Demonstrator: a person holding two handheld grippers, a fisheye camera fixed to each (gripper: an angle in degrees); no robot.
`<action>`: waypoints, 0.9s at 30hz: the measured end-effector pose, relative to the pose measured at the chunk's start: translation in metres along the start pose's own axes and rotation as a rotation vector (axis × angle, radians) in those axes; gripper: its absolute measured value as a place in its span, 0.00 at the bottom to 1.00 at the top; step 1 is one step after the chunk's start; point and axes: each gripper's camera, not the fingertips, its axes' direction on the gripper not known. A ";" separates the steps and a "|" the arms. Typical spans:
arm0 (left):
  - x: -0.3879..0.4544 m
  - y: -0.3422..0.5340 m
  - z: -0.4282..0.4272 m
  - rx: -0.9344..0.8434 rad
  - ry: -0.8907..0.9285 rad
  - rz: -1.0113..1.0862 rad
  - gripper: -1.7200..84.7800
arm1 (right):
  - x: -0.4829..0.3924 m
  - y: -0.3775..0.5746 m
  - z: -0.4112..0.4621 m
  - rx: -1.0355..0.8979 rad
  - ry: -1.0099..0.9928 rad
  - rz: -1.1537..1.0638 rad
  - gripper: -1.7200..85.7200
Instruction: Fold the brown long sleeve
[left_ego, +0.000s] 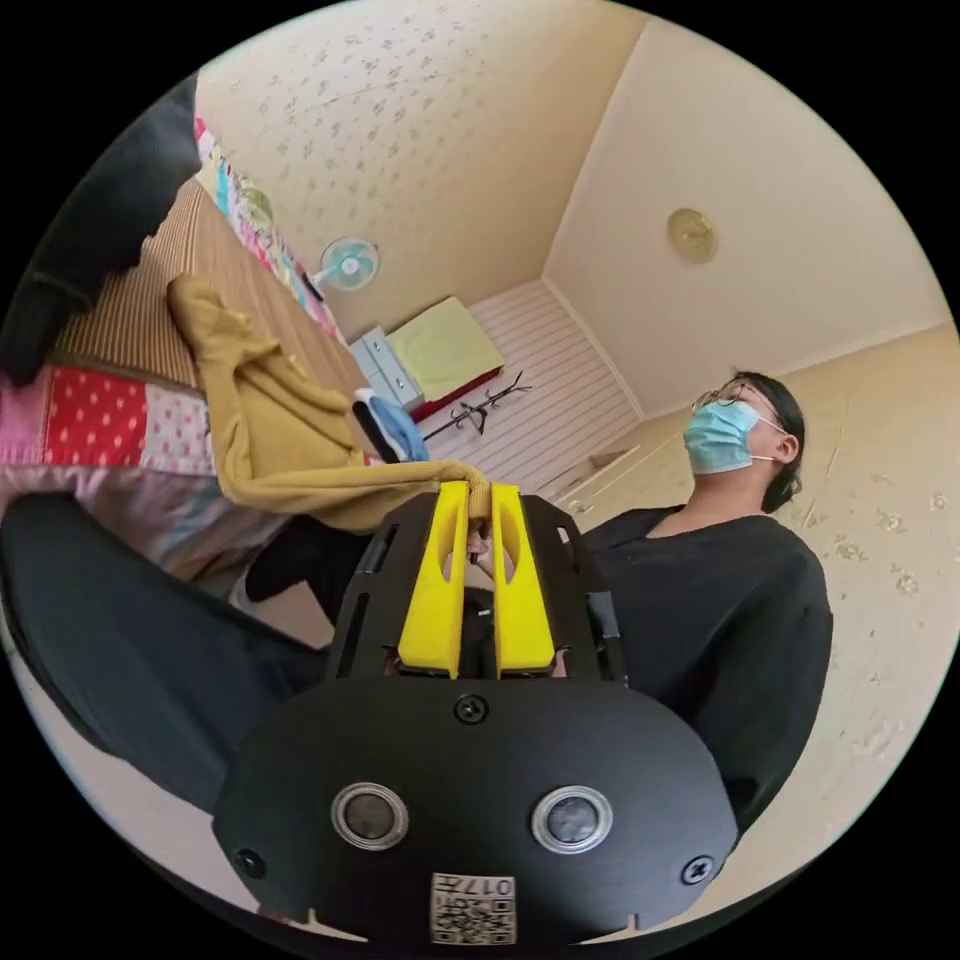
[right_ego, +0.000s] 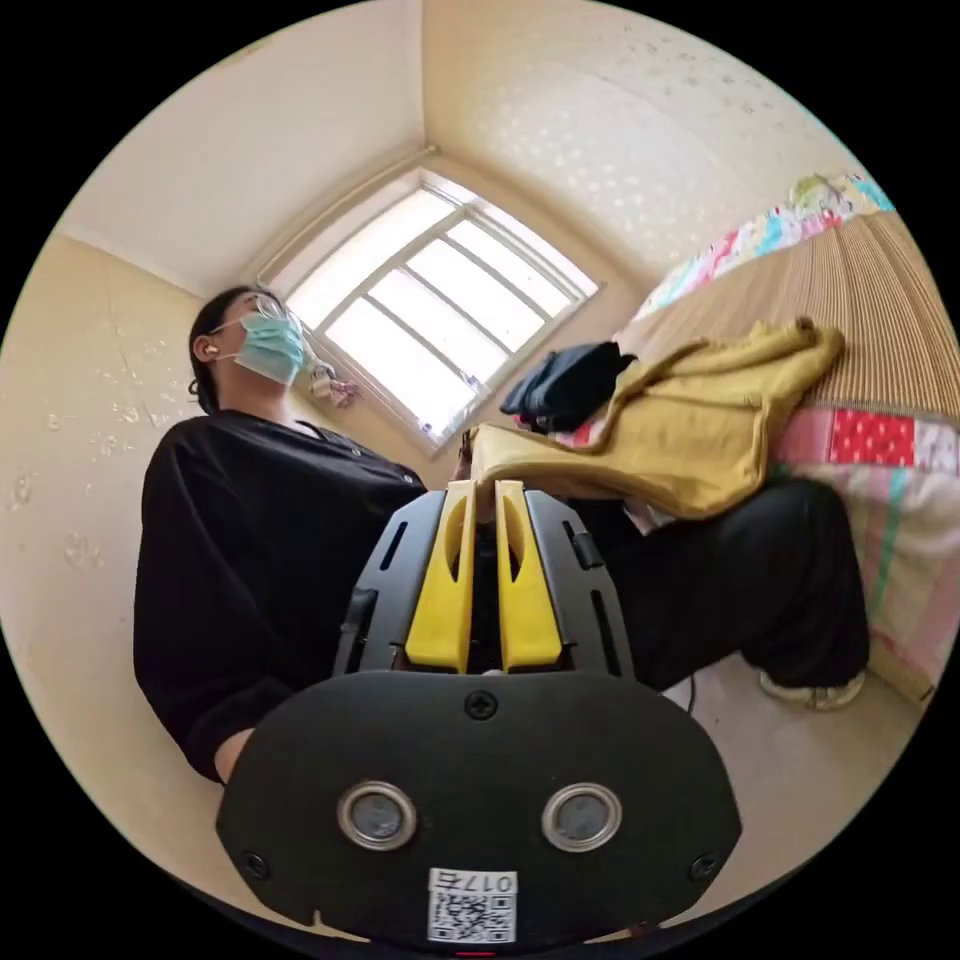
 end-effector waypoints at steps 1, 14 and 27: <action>-0.007 0.014 0.005 -0.056 -0.030 -0.049 0.07 | 0.007 0.010 0.009 -0.038 -0.028 0.024 0.04; -0.030 0.044 0.007 -0.102 -0.001 -0.163 0.07 | 0.126 -0.174 0.055 0.057 0.499 0.254 0.10; -0.032 0.040 0.019 -0.119 0.009 -0.179 0.07 | 0.291 -0.383 0.139 -0.121 0.928 0.553 0.11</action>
